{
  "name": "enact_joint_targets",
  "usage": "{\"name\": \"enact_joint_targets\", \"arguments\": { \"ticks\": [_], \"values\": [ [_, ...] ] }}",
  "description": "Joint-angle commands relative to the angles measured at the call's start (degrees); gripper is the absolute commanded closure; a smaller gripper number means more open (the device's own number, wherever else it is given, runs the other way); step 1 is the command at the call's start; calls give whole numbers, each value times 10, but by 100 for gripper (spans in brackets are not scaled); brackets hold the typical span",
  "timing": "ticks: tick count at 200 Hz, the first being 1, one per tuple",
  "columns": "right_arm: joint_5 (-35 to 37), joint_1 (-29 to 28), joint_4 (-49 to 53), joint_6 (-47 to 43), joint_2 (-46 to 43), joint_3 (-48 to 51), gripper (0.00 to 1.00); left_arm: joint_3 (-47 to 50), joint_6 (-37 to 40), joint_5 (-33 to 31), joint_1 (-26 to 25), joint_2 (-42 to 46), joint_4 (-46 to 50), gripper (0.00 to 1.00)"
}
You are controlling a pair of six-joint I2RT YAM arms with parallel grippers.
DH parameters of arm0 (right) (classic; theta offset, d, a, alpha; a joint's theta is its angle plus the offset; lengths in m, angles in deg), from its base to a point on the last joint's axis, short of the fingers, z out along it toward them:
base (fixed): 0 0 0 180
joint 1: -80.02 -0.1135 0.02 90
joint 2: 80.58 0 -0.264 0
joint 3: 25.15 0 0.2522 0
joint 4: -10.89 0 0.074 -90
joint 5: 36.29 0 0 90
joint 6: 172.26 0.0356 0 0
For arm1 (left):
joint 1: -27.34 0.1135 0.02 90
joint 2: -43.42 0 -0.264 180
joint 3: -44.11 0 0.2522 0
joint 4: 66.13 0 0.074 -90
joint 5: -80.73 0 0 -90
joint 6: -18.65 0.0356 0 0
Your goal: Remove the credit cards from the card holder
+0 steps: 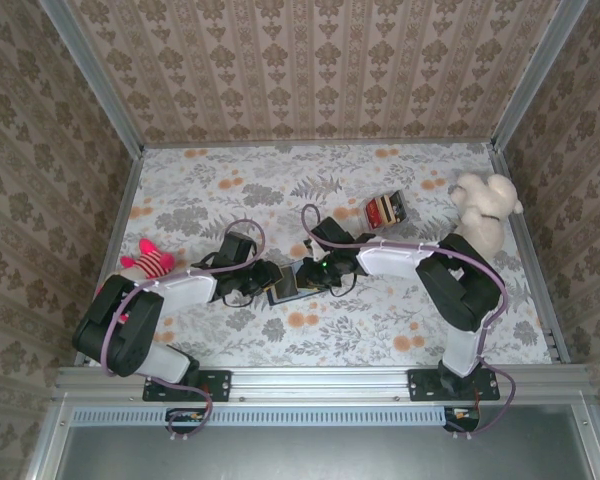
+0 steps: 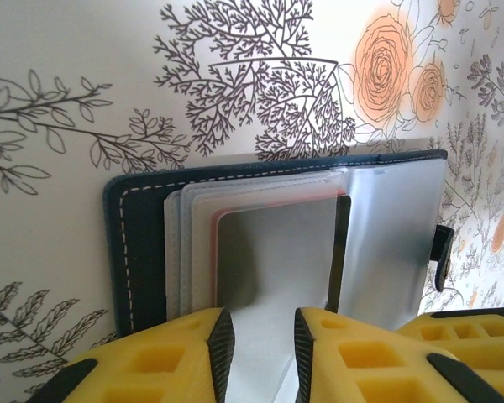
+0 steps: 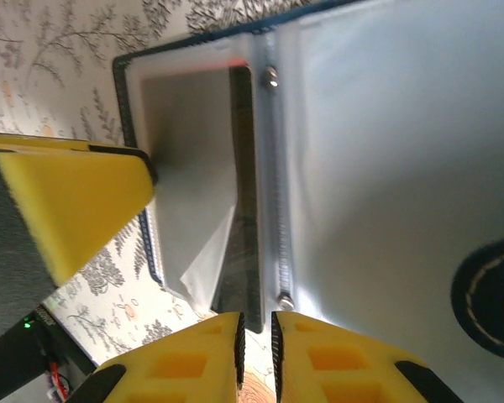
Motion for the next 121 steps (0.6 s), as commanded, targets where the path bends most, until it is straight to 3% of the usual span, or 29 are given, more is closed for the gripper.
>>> {"name": "enact_joint_targets", "arguments": {
  "ticks": [1,121],
  "values": [
    [-26,6,-11,1,23,-23,81,20,9,-24,4,-15,64,70],
    [-48,8,-15,-1,54,-37,84,26,5,-20,4,-24,51,72]
  ]
}}
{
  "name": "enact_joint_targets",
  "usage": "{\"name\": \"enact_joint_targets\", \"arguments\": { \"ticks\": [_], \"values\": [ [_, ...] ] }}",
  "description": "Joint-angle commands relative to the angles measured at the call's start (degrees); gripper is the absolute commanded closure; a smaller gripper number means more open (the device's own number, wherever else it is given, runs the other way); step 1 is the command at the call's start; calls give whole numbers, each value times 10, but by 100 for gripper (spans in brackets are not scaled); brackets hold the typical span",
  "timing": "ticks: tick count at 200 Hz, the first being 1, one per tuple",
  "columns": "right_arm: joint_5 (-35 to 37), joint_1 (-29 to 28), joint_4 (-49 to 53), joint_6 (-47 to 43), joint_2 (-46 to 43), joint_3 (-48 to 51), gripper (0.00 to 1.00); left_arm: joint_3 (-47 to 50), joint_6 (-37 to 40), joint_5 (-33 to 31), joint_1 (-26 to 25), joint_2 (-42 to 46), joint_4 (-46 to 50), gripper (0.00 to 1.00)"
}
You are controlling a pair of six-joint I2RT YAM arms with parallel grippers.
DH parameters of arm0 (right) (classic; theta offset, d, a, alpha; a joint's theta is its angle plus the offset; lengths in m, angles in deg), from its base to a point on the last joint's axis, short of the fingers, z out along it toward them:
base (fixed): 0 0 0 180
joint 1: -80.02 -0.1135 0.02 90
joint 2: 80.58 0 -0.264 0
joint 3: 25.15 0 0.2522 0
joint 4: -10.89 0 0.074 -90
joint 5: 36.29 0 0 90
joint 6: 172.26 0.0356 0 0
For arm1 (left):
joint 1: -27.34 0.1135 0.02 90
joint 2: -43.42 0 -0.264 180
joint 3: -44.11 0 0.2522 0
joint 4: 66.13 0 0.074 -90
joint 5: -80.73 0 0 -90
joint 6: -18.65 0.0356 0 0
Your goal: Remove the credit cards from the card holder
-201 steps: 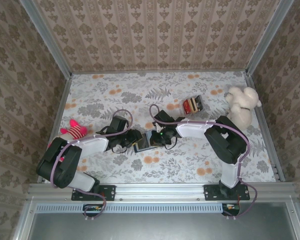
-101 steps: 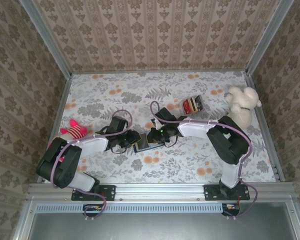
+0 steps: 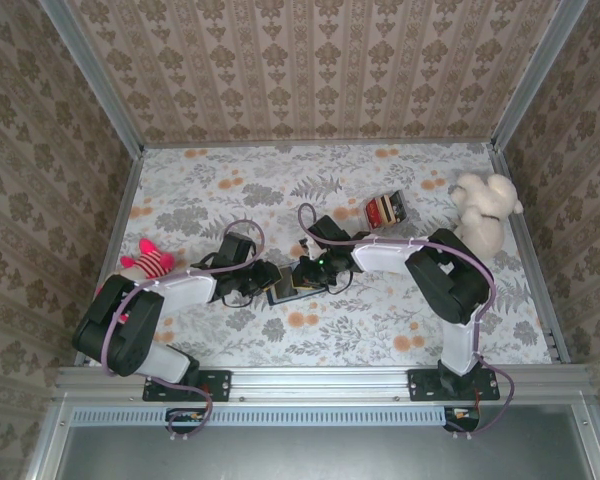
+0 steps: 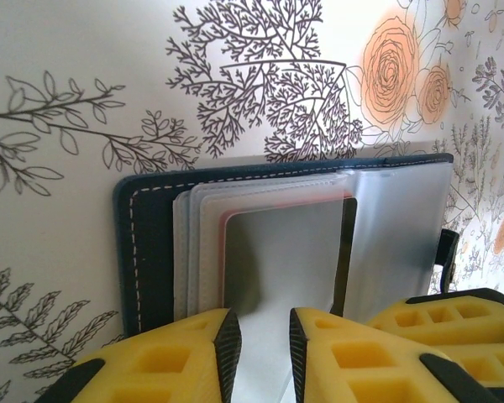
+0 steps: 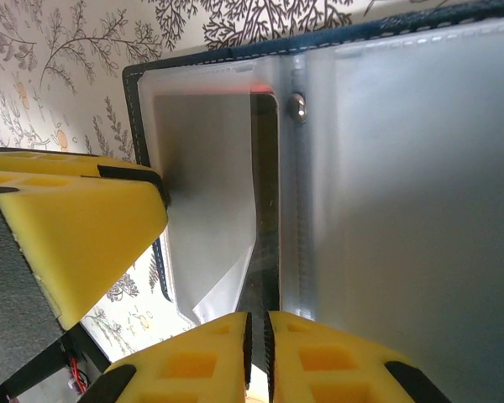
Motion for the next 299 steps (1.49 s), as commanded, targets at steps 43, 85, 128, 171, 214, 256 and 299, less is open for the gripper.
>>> {"name": "enact_joint_targets", "arguments": {
  "ticks": [43,85,128,171,214,256,299],
  "values": [
    [10,3,19,-8,13,-18,81,23,4,-21,3,-24,54,72],
    [27,3,31,-11,13,-21,80,23,5,-21,3,-25,53,72],
    [34,3,33,-12,11,-19,79,22,8,-23,3,-27,57,72],
    [-13,3,-20,3,9,-5,86,22,8,-22,2,-29,54,72],
    [-28,5,-36,11,8,-2,89,25,5,-20,2,-31,49,73],
    [-50,7,-68,33,20,3,86,27,1,-15,0,-37,37,73],
    [-55,9,-86,46,32,2,85,28,-3,-14,-3,-40,32,73]
  ]
}}
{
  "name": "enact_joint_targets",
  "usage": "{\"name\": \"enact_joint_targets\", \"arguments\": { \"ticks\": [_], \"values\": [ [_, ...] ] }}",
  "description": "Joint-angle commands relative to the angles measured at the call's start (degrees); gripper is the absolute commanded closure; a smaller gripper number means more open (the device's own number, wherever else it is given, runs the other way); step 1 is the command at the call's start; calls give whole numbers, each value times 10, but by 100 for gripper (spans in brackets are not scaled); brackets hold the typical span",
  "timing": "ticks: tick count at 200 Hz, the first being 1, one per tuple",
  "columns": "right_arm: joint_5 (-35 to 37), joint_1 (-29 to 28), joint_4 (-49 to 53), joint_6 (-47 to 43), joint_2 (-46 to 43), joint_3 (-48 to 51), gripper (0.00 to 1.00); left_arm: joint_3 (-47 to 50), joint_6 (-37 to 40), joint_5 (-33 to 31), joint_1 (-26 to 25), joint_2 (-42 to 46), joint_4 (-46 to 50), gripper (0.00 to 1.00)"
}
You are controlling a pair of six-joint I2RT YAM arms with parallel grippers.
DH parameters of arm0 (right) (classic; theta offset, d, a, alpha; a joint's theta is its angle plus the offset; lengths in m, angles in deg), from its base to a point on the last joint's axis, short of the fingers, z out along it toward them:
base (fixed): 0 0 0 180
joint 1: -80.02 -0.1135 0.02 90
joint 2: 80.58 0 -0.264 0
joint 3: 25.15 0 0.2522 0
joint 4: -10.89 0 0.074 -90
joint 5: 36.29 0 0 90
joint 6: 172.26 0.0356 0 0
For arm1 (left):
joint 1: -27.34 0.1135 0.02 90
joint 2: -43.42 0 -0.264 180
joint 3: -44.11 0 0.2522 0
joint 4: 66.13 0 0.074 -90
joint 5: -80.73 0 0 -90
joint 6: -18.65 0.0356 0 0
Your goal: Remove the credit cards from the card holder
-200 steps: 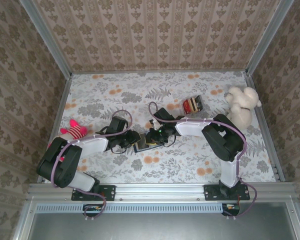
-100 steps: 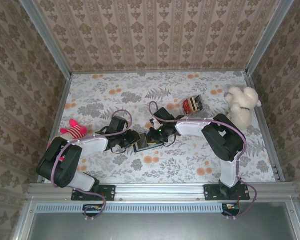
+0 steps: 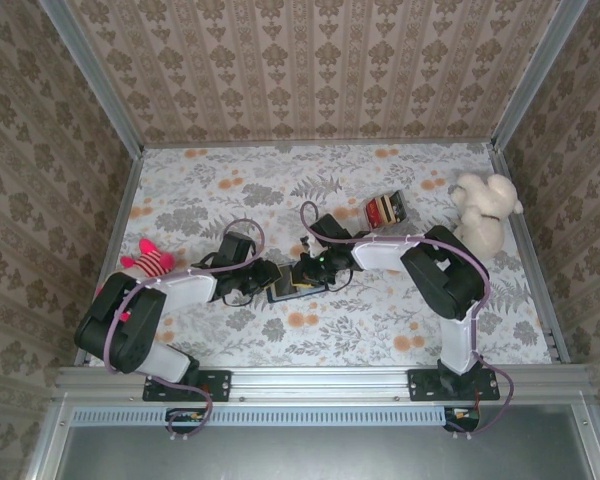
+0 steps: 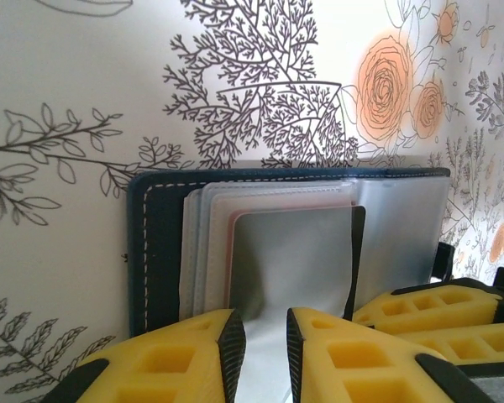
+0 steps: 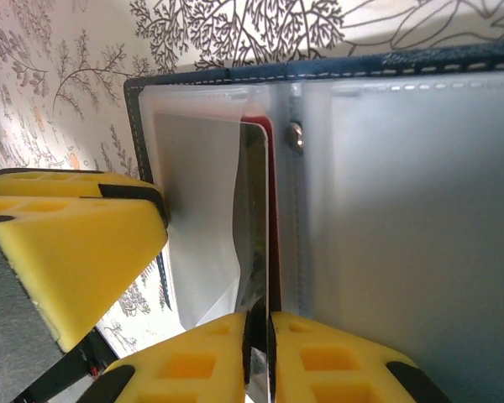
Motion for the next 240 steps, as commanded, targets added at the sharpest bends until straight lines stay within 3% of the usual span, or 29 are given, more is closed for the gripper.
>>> {"name": "enact_joint_targets", "arguments": {
  "ticks": [1,28,57,101,240],
  "values": [
    [-28,-2,-49,18,11,2,85,26,-2,-14,-6,-30,54,73],
    [-21,0,-48,22,9,5,91,24,0,-14,-6,-25,58,73],
    [3,7,-24,19,-12,18,100,8,12,-20,-2,-12,79,65],
    [23,12,9,15,-32,37,100,-2,19,-19,4,-8,83,55],
    [19,39,-15,2,-123,102,100,-8,27,-6,8,-3,80,60]
  ]
}}
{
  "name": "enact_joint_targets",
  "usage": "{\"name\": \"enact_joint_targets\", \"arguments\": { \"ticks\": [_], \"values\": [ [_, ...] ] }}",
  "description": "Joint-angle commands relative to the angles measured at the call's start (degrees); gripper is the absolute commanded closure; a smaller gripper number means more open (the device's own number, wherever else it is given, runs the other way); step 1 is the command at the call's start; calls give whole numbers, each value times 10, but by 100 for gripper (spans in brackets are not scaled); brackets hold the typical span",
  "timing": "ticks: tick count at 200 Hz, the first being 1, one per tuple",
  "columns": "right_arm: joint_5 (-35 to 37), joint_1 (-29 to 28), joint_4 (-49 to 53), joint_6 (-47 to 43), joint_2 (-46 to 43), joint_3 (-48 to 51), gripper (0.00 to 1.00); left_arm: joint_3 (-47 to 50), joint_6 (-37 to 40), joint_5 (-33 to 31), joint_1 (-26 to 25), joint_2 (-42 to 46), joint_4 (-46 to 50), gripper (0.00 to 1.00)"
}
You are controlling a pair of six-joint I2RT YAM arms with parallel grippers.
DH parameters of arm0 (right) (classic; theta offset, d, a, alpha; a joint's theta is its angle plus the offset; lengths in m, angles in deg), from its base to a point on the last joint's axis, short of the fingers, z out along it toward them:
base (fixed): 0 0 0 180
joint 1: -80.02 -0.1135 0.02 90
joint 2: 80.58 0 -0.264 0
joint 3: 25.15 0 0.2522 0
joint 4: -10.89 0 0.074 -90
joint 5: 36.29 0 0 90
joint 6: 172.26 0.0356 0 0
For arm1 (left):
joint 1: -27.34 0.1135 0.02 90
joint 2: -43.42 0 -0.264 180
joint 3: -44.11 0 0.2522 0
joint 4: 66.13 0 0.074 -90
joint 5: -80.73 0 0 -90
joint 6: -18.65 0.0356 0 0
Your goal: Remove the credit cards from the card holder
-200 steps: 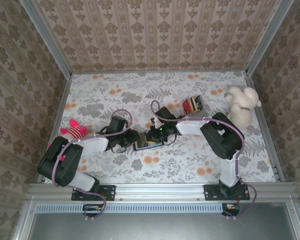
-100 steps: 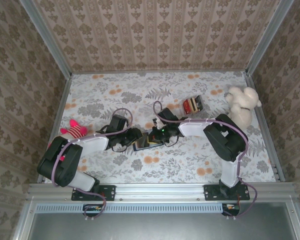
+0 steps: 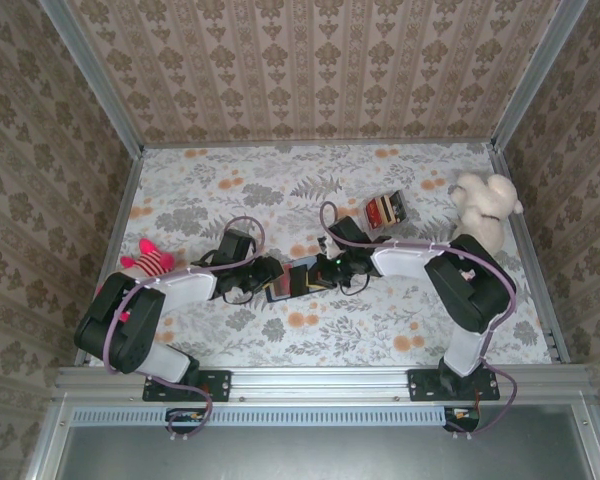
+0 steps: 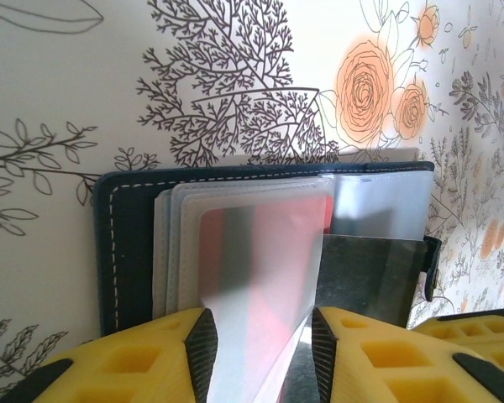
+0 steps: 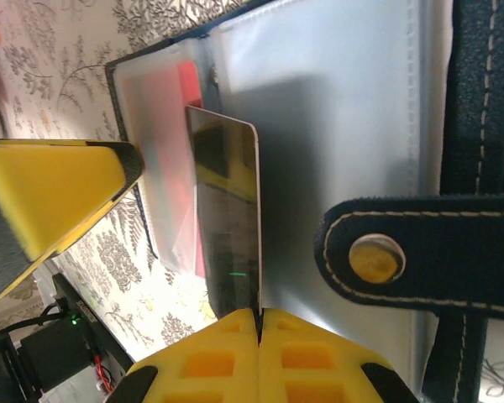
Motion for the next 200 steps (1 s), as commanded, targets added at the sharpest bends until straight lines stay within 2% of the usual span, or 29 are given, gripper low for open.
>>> {"name": "enact_joint_targets", "arguments": {
  "ticks": [1,45,86,127,175,200],
  "values": [
    [3,7,-7,-3,-28,10,100,5,17,-11,4,-5,66,60],
    [-18,26,-36,6,-46,30,100,-4,20,-4,4,6,66,59],
    [-55,40,-92,32,-55,47,100,-7,11,18,4,25,47,54],
    [-96,55,-155,69,-67,59,100,-14,5,60,6,48,25,39],
    [-161,71,-253,117,-76,80,100,-10,-27,140,12,46,-73,22],
    [-187,78,-294,142,-78,85,100,-12,-42,192,20,40,-121,20]
  ]
}}
